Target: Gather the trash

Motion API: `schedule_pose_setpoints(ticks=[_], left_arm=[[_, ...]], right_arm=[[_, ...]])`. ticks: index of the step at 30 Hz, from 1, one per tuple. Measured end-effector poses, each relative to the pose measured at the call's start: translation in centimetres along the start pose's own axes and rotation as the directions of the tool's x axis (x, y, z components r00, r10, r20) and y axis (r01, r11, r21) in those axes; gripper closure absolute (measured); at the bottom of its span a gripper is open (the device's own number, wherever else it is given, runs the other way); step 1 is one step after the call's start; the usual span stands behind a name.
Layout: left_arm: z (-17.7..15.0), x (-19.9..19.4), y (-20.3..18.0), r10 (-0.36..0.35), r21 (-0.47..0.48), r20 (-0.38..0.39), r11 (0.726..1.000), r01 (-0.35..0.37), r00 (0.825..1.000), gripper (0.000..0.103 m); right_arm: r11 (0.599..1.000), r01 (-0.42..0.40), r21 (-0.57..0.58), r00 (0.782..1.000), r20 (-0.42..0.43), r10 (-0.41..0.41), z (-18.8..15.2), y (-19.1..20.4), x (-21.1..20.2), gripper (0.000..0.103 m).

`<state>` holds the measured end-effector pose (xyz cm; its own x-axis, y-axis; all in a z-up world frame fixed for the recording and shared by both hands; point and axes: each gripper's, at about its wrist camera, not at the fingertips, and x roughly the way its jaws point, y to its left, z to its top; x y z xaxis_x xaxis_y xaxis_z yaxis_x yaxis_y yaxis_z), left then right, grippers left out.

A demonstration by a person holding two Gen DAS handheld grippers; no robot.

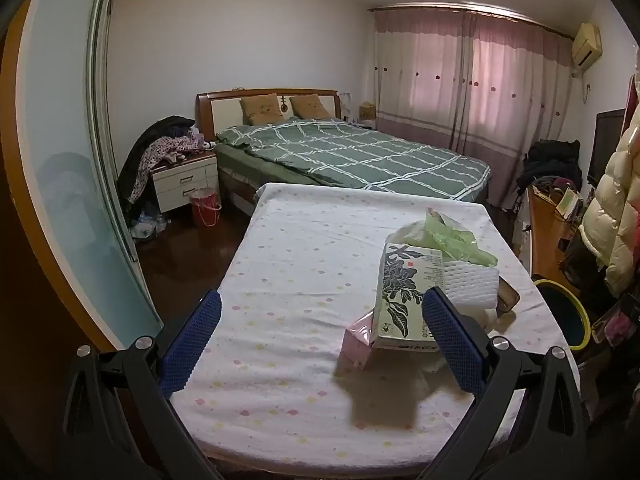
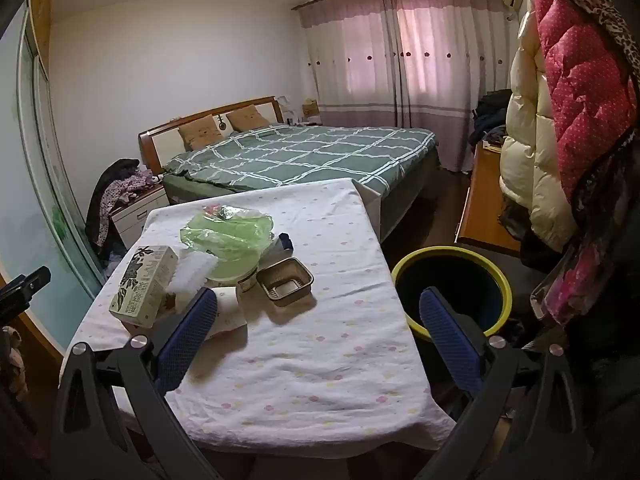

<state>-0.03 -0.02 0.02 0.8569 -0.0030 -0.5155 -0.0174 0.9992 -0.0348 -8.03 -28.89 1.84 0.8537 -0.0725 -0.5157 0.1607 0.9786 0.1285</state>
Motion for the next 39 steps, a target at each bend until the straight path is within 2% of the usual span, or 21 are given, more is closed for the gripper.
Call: schedule_pose_setpoints(ticks=[6, 17, 39], left_arm=[[0.1, 0.1, -0.8, -0.011, 0.007, 0.006, 1.000, 0.011, 1.000, 0.004], [0.2, -0.5, 0.5, -0.014, -0.020, 0.017, 1.000, 0.014, 1.000, 0.004], [0.1, -0.3, 0.0, -0.018, -0.017, 0.004, 1.000, 0.018, 1.000, 0.004]], right_arm=[[1.000, -0.001, -0.001, 1.000, 0.009, 0.001, 0.0, 0.0, 0.3, 0.006], [1.000, -0.006, -0.002, 1.000, 0.010, 0.006, -0.1, 0.2, 0.5, 0.006], [1.000, -0.017, 0.010, 1.000, -0.002, 0.017, -0.1, 0.0, 0.9, 0.006]])
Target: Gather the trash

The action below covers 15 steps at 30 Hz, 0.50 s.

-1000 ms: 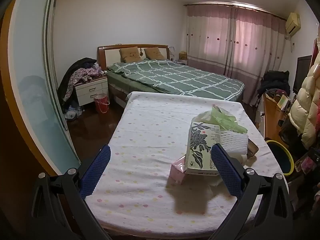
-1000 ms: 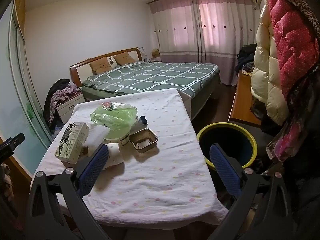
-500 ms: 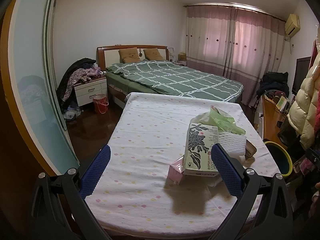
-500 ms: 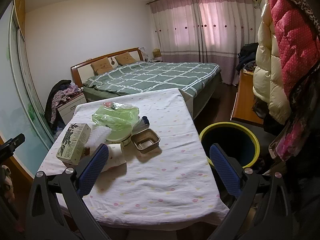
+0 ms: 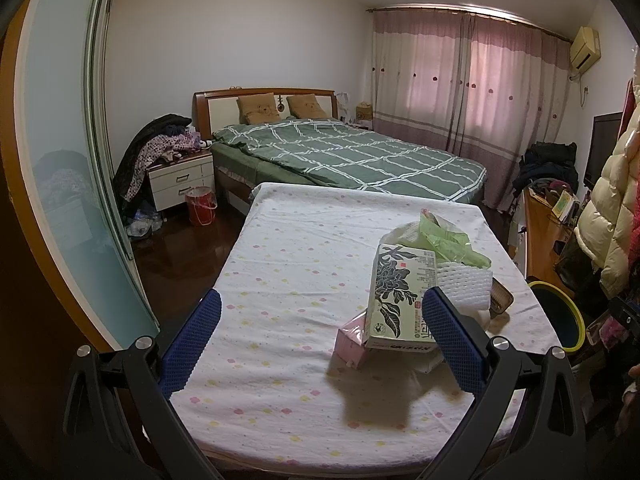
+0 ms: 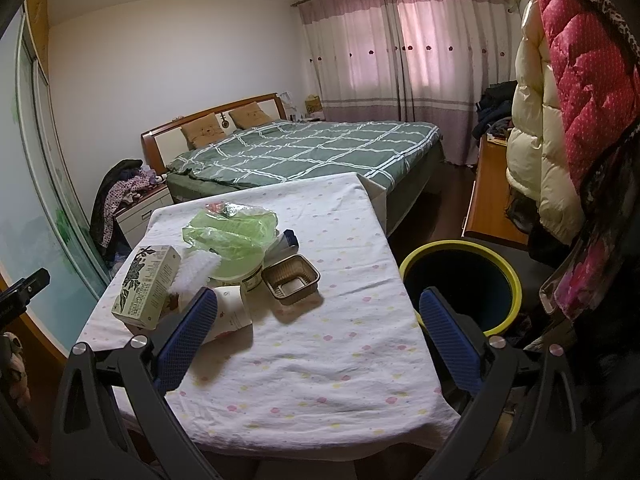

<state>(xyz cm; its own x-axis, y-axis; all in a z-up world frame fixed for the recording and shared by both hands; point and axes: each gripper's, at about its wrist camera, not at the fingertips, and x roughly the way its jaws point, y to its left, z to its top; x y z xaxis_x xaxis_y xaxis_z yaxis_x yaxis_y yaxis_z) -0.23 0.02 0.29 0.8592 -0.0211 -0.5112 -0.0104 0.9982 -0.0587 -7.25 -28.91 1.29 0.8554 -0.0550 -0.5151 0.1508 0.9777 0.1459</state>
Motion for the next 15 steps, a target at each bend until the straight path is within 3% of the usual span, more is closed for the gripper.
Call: schedule_pose_setpoints(ticks=[15], left_arm=[[-0.05, -0.14, -0.20, -0.004, 0.004, 0.005, 1.000, 0.004, 1.000, 0.004]], right_arm=[[1.000, -0.001, 0.002, 1.000, -0.003, 0.001, -0.12, 0.03, 0.32, 0.006]])
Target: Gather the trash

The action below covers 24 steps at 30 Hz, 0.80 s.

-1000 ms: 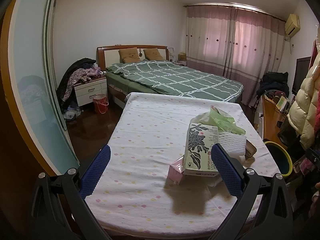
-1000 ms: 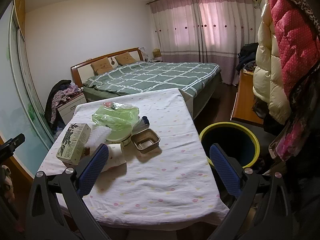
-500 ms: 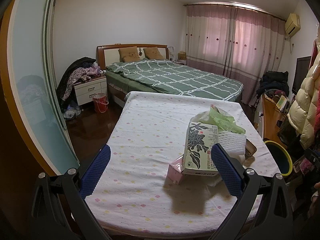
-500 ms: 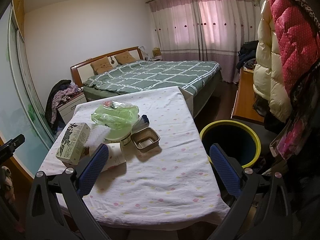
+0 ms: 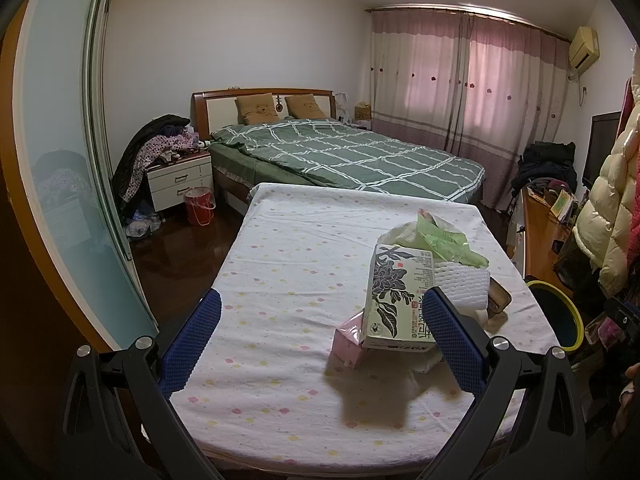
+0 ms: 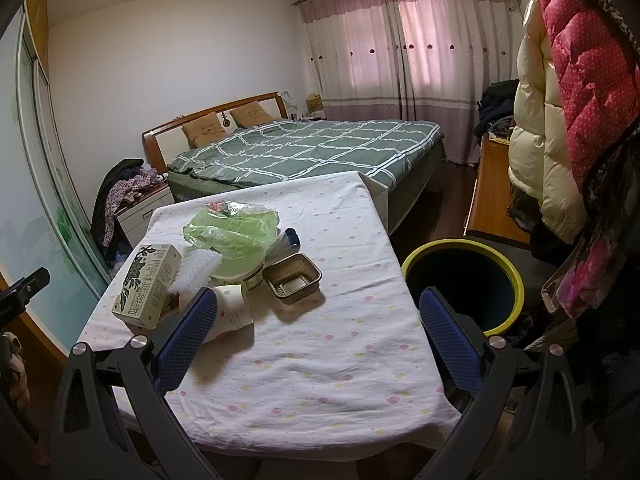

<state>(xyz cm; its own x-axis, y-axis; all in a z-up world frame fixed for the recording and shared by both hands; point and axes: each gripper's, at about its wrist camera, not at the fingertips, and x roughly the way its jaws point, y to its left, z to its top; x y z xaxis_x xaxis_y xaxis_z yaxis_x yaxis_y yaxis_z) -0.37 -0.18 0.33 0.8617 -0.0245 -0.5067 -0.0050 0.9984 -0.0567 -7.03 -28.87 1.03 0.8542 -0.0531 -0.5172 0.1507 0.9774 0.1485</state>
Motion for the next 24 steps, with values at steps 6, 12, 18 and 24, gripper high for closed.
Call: schedule_pose_setpoints(ticks=[6, 12, 18, 24], left_arm=[[0.01, 0.01, 0.01, 0.000, -0.001, -0.001, 1.000, 0.000, 1.000, 0.004], [-0.05, -0.02, -0.06, -0.002, 0.001, -0.002, 1.000, 0.002, 1.000, 0.004], [-0.08, -0.12, -0.16, -0.004, 0.002, -0.002, 1.000, 0.004, 1.000, 0.004], [-0.09, -0.13, -0.18, -0.004, 0.002, -0.002, 1.000, 0.004, 1.000, 0.004]], right_arm=[[1.000, 0.000, 0.000, 1.000, -0.001, 0.000, 0.00, -0.02, 0.00, 0.006], [1.000, -0.002, 0.005, 1.000, 0.000, 0.002, -0.02, -0.06, 0.02, 0.006], [1.000, -0.002, 0.005, 1.000, -0.001, 0.002, -0.02, -0.07, 0.06, 0.006], [1.000, -0.003, 0.005, 1.000, -0.001, 0.003, -0.04, -0.12, 0.07, 0.006]])
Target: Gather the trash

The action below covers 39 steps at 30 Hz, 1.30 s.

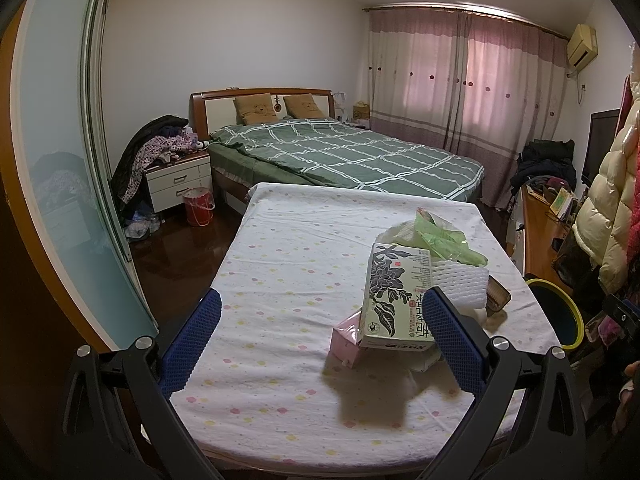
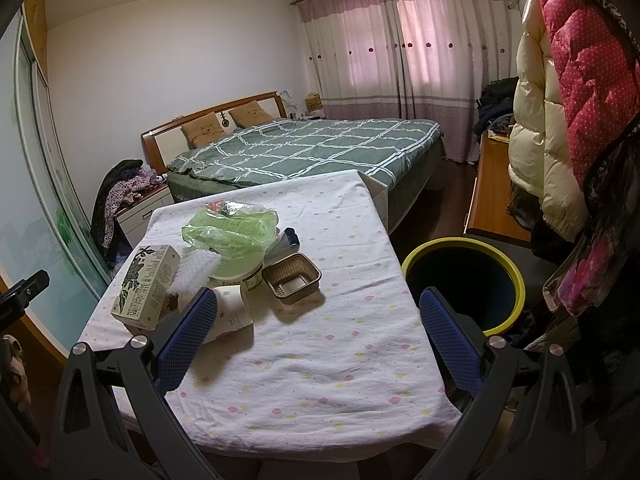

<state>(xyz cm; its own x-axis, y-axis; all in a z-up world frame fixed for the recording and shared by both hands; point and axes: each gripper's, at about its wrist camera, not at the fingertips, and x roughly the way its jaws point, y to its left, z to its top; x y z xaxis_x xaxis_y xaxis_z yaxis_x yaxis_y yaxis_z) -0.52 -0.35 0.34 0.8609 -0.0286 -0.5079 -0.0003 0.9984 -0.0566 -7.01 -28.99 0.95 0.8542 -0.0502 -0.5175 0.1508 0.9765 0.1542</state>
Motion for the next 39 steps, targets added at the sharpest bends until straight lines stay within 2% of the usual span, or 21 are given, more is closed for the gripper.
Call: schedule_pose_setpoints(ticks=[20, 25, 39], left_arm=[[0.1, 0.5, 0.0, 0.008, 0.004, -0.011, 1.000, -0.008, 1.000, 0.004], [0.4, 1.6, 0.4, 0.016, -0.002, -0.026, 1.000, -0.016, 1.000, 0.004], [1.0, 4.7, 1.4, 0.047, -0.002, -0.038, 0.999, -0.047, 0.998, 0.004]], right_arm=[[1.000, -0.012, -0.003, 1.000, -0.014, 0.012, 0.1, 0.3, 1.0, 0.006], [0.998, -0.057, -0.011, 0.998, -0.034, 0.057, 0.6, 1.9, 3.3, 0.006], [0.977, -0.167, -0.133, 0.983, -0.096, 0.155, 3.7, 10.2, 12.6, 0.006]])
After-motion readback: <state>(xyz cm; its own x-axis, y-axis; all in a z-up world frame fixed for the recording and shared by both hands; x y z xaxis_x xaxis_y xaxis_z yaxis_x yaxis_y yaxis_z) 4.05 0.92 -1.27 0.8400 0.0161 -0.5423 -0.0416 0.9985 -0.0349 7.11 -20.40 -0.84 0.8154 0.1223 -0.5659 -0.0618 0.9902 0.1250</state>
